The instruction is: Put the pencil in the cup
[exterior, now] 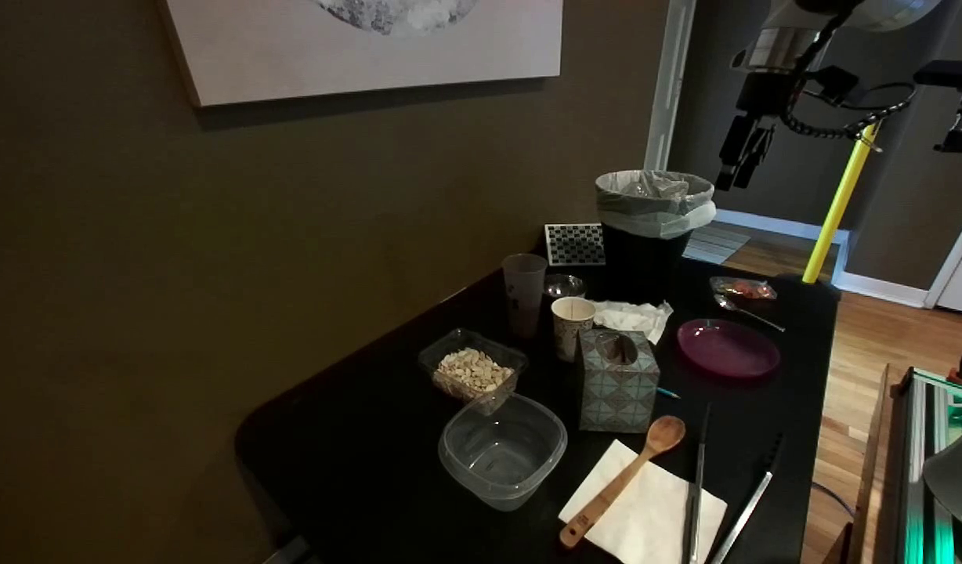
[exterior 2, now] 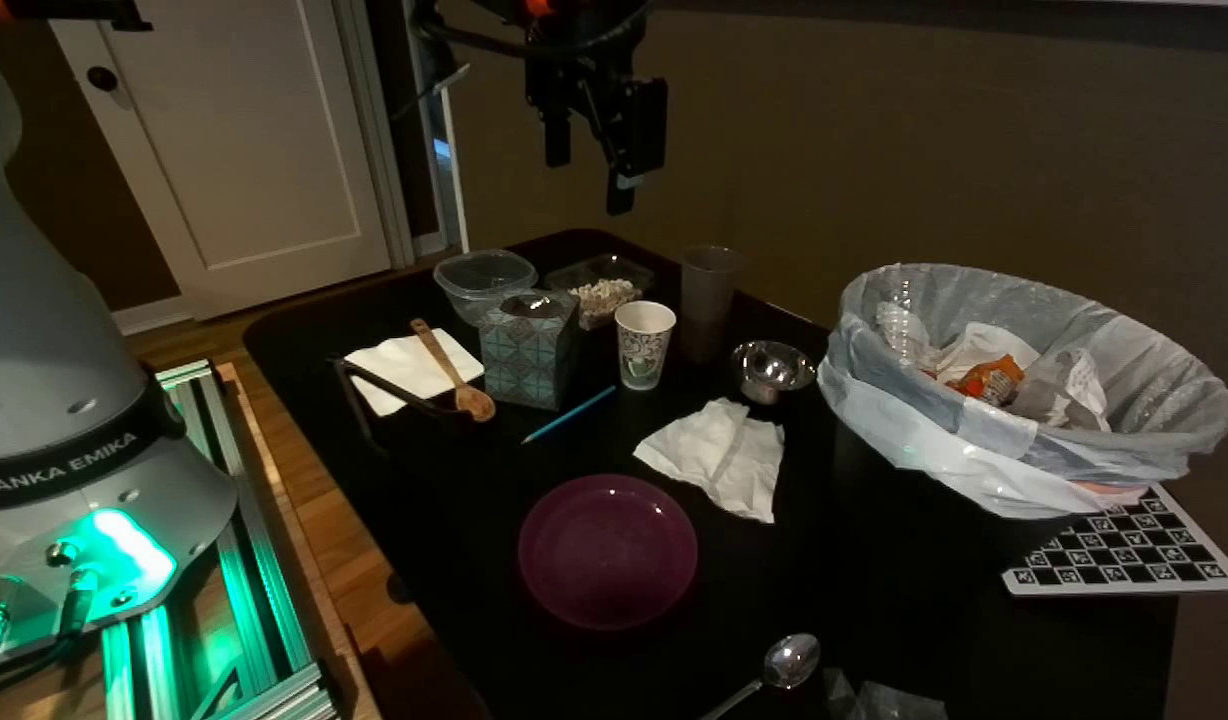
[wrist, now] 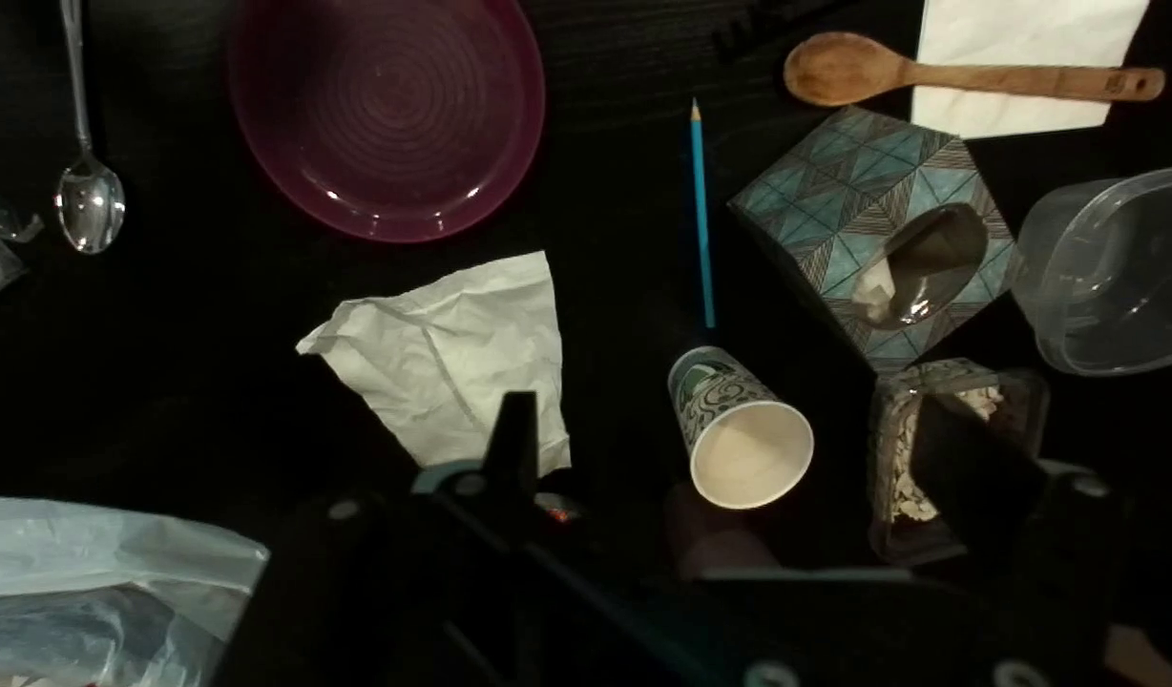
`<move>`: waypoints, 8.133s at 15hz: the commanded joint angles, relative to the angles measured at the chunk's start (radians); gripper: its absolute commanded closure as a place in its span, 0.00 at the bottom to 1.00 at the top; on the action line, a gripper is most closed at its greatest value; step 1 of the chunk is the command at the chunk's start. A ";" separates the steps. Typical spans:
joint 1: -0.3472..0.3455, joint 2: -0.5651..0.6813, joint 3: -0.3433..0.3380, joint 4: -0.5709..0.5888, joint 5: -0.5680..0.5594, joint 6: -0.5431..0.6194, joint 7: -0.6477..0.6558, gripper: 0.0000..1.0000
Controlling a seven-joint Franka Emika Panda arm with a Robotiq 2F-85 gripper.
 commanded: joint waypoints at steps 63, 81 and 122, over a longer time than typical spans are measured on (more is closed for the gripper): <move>0.027 0.964 0.297 0.068 0.497 0.767 -0.299 0.00; -0.053 1.004 0.365 0.083 0.353 0.771 -0.206 0.00; 0.026 0.801 0.162 0.073 -0.273 0.417 0.124 0.98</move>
